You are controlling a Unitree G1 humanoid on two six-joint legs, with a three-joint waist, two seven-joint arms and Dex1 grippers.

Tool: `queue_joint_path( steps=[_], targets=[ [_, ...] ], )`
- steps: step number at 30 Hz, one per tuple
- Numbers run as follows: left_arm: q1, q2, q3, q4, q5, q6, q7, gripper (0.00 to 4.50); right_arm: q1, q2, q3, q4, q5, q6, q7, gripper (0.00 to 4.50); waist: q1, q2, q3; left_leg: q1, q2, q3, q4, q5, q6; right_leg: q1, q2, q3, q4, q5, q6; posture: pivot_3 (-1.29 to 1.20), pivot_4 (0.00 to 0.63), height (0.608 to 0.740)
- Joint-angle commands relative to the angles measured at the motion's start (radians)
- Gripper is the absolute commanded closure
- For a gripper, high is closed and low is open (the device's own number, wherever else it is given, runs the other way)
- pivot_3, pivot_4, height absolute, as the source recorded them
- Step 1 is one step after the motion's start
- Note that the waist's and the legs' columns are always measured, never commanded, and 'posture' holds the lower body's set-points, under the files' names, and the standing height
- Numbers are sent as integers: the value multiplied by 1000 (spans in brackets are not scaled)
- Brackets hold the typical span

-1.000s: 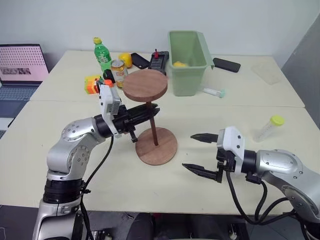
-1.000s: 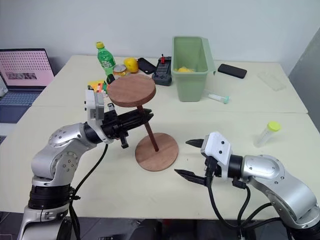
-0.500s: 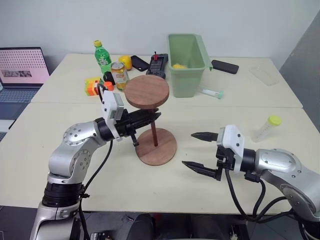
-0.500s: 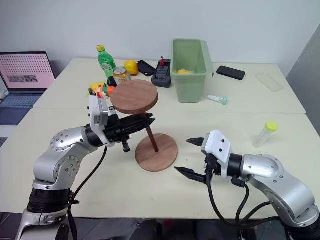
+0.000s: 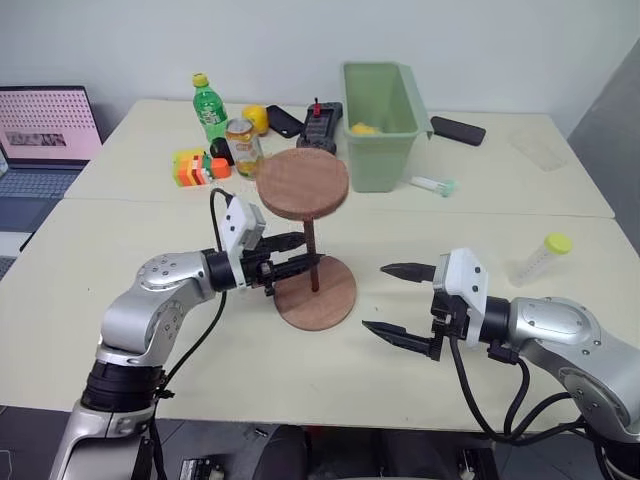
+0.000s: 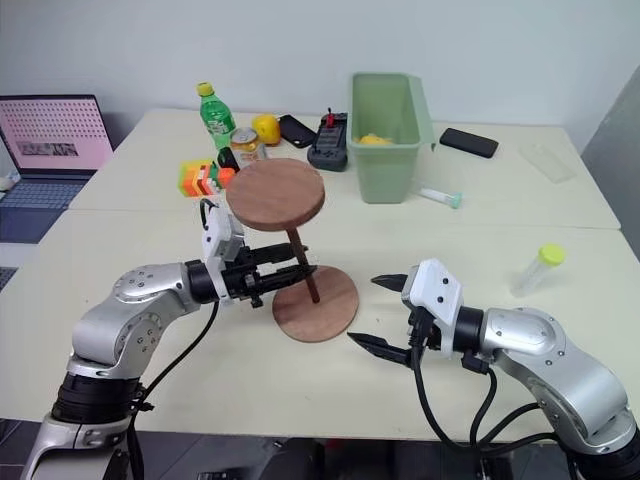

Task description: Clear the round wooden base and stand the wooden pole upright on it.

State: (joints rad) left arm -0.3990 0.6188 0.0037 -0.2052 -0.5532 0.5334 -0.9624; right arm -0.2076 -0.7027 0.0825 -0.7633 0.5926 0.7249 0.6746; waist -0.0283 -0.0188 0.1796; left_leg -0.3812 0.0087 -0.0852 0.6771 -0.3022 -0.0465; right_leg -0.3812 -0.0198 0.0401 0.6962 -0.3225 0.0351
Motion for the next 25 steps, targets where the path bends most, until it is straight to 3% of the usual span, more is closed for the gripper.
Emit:
queue_joint_path(
  steps=[1, 8, 14, 21, 25],
  targets=[
    [14, 36, -5, -36, -2, -12, -52, 1763, -9, 2, -15, -20, 2, -12, -6, 0, 0, 0, 0, 0, 0, 0, 0, 0, 0, 0, 0, 0, 0, 0, 0, 0, 150, 740],
    [25, 148, 16, 32, 49, -42, -138, 1763, -8, -4, -20, -11, 1, -12, -1, 0, -1, 0, 0, 0, 0, 0, 0, 0, 0, 0, 1, -1, 0, 0, 0, 0, 150, 740],
    [75, 340, 15, 101, 208, -167, -216, 1763, -18, -74, -73, 64, -13, -52, 81, 0, -2, 0, 1, 0, 0, 1, -1, 0, 0, -1, 1, -1, 0, 0, 0, 0, 150, 740],
    [216, 483, 191, 129, 190, -165, -258, 1763, 8, -222, -204, 118, 53, -85, 277, 0, -1, 1, 3, -2, 1, 3, -2, 0, 1, -4, 0, -1, 0, 0, 0, 0, 150, 740],
    [282, 478, 254, 129, 182, -182, -250, 1763, 12, -250, -228, 130, 67, -92, 317, 0, -1, 1, 3, -1, 1, 4, -2, -1, 1, -4, 0, -1, 0, 0, 0, 0, 150, 740]
  ],
)
